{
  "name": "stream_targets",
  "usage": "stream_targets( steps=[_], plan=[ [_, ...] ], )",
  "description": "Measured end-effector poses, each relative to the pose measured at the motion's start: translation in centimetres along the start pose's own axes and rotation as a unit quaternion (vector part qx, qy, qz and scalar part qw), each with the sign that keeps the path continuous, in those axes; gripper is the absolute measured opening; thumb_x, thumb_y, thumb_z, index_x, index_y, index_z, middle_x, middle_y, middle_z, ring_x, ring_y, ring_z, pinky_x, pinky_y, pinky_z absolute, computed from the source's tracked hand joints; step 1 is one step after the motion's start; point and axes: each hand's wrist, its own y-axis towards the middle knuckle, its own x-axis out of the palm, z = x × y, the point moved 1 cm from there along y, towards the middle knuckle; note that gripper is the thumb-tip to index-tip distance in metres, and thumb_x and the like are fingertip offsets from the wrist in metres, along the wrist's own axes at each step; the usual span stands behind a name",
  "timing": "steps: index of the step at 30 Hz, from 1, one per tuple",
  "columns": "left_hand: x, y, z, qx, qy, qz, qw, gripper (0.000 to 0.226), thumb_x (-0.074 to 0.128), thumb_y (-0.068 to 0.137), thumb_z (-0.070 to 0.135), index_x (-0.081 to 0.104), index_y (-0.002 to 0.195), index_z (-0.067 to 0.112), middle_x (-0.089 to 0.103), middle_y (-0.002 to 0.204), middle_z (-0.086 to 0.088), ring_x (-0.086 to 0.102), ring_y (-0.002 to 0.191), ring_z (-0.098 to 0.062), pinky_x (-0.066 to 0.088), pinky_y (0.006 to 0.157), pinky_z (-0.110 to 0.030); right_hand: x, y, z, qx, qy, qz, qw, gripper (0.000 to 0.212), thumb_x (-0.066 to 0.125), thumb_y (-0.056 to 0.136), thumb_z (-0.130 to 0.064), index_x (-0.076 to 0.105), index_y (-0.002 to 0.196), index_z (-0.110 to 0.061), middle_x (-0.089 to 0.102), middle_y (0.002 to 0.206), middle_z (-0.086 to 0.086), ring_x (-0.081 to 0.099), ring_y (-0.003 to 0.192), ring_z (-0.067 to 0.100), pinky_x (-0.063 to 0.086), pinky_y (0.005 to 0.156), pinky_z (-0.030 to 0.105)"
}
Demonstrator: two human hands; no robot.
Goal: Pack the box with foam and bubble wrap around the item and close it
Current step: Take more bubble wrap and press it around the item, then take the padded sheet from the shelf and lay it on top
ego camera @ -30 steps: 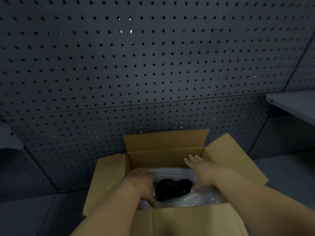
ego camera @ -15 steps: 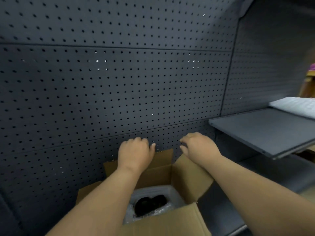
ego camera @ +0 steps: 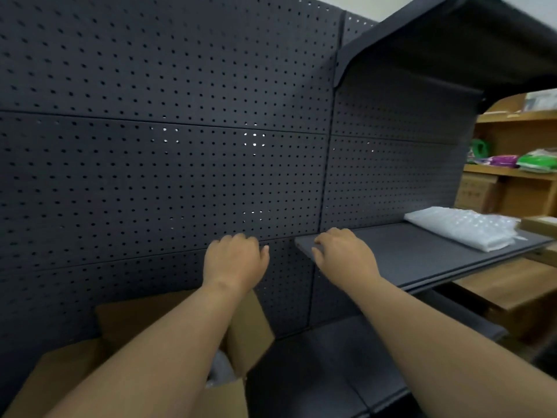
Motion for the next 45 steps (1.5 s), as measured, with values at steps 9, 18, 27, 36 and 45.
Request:
stream_targets(
  steps=[9, 18, 27, 36, 45],
  plan=[
    [-0.1, -0.4, 9.9, 0.002, 0.007, 0.012, 1.0, 0.046, 0.03, 0.1, 0.042, 0.064, 0.095, 0.012, 0.064, 0.095, -0.007, 0.059, 0.086, -0.026, 0.035, 0.067, -0.033, -2.1, -3.1, 10.5, 0.01, -0.023, -0.026, 0.999, 0.038, 0.039, 0.101, -0.032, 0.056, 0.127, -0.011, 0.056, 0.125, 0.009, 0.048, 0.117, 0.028, 0.046, 0.092, 0.038],
    [0.6, 1.4, 13.9, 0.038, 0.013, 0.018, 0.999, 0.046, 0.029, 0.1, 0.041, 0.063, 0.093, 0.011, 0.064, 0.091, -0.007, 0.059, 0.083, -0.026, 0.034, 0.068, -0.033, -2.0, -3.8, 15.4, 0.045, -0.042, -0.018, 0.998, 0.036, 0.041, 0.099, -0.03, 0.059, 0.124, -0.01, 0.058, 0.123, 0.01, 0.048, 0.117, 0.028, 0.045, 0.093, 0.038],
    [0.6, 4.9, 17.7, 0.085, 0.0, 0.016, 0.996, 0.044, 0.028, 0.1, 0.041, 0.062, 0.097, 0.012, 0.064, 0.096, -0.007, 0.059, 0.087, -0.026, 0.037, 0.073, -0.035, -2.4, -3.8, 19.8, 0.12, -0.052, -0.001, 0.991, 0.036, 0.043, 0.098, -0.032, 0.059, 0.122, -0.012, 0.058, 0.122, 0.008, 0.049, 0.117, 0.027, 0.044, 0.094, 0.038],
    [2.6, 8.7, 23.7, 0.113, -0.025, -0.003, 0.993, 0.046, 0.027, 0.1, 0.042, 0.061, 0.103, 0.012, 0.064, 0.103, -0.007, 0.059, 0.093, -0.026, 0.039, 0.08, -0.036, -0.9, -3.0, 26.6, 0.173, -0.061, -0.014, 0.983, 0.036, 0.041, 0.098, -0.032, 0.057, 0.125, -0.013, 0.057, 0.125, 0.006, 0.047, 0.119, 0.026, 0.044, 0.096, 0.038],
    [5.8, 15.9, 32.9, 0.098, -0.017, -0.013, 0.995, 0.045, 0.028, 0.1, 0.041, 0.061, 0.105, 0.011, 0.063, 0.105, -0.007, 0.059, 0.096, -0.026, 0.039, 0.081, -0.036, 2.3, 1.8, 37.9, 0.174, -0.052, -0.009, 0.983, 0.034, 0.041, 0.098, -0.031, 0.059, 0.12, -0.013, 0.058, 0.122, 0.006, 0.048, 0.117, 0.027, 0.046, 0.092, 0.039]
  ],
)
